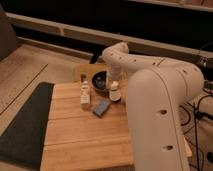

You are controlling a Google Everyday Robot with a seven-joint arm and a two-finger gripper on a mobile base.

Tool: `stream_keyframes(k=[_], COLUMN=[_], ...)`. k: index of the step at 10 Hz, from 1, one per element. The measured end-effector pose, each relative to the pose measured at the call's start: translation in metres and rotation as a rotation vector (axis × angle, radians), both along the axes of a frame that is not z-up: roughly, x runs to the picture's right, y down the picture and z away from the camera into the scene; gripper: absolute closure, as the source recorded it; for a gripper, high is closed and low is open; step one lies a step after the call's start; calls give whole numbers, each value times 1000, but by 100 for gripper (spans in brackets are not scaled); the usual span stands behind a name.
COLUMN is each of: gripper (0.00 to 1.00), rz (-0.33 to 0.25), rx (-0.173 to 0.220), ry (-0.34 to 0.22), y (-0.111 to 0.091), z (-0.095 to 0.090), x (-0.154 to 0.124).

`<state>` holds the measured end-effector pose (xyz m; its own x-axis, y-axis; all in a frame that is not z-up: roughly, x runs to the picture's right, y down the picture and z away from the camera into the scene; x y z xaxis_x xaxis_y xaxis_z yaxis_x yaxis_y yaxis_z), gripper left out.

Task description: Place the ceramic cup over the eraser

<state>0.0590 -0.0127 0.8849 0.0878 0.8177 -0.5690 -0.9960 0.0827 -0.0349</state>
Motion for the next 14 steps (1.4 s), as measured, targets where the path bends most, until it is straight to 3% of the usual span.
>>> stream_keyframes(k=[8, 14], gripper=[97, 44], rz=[-1, -18], rx=[-30, -25], ry=[-19, -24], y=[19, 20], z=[-13, -18], x=[-8, -6])
